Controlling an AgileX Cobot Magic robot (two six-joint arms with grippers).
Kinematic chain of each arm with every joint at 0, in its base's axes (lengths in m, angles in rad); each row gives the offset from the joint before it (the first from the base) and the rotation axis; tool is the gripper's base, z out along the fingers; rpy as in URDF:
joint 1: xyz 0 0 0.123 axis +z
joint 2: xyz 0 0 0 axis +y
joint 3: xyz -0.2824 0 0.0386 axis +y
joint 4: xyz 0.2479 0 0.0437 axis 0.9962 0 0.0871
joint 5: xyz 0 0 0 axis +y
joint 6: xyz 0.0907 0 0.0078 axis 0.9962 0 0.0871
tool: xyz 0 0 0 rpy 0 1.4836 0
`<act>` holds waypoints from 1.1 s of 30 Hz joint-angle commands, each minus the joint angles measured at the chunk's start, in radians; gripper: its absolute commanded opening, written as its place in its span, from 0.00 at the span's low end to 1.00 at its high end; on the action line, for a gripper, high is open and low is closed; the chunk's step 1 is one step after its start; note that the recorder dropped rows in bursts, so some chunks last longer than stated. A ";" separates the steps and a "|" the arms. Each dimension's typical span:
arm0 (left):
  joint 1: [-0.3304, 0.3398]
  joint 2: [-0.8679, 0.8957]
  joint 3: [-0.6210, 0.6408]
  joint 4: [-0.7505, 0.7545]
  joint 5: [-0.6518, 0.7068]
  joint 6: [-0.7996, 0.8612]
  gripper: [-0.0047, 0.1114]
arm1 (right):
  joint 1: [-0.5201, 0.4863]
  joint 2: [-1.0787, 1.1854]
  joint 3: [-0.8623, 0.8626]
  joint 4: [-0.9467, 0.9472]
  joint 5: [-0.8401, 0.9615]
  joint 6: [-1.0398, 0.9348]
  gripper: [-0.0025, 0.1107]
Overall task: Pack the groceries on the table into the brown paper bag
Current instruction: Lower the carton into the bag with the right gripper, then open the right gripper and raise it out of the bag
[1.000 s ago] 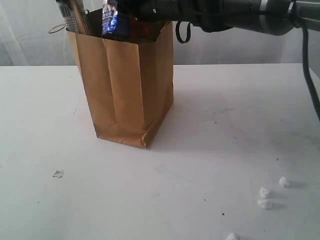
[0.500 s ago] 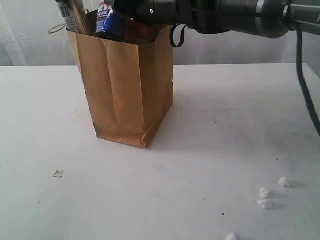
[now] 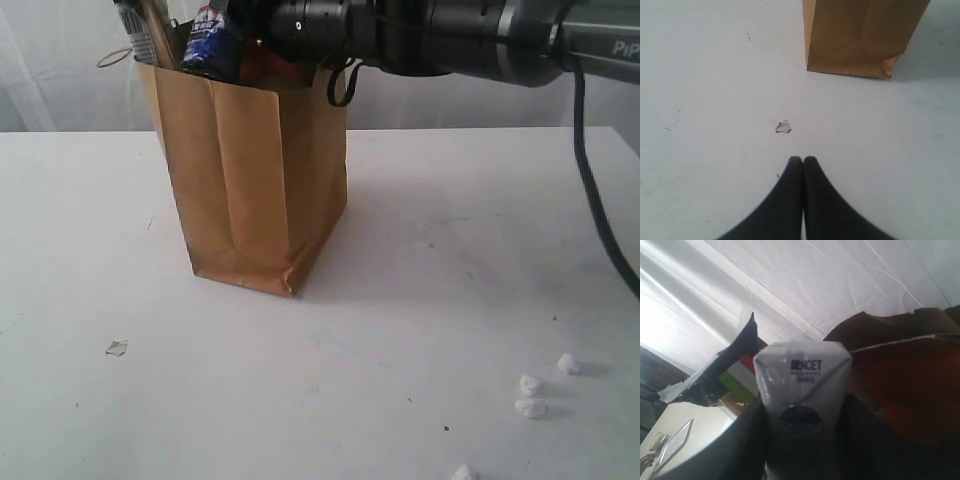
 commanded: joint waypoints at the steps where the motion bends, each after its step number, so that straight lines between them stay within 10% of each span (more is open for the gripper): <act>1: -0.004 -0.006 0.003 -0.006 0.003 -0.005 0.04 | 0.000 0.027 -0.004 0.016 0.013 -0.047 0.17; 33: -0.004 -0.006 0.003 -0.006 0.003 -0.005 0.04 | 0.000 0.038 -0.004 0.016 -0.115 -0.378 0.33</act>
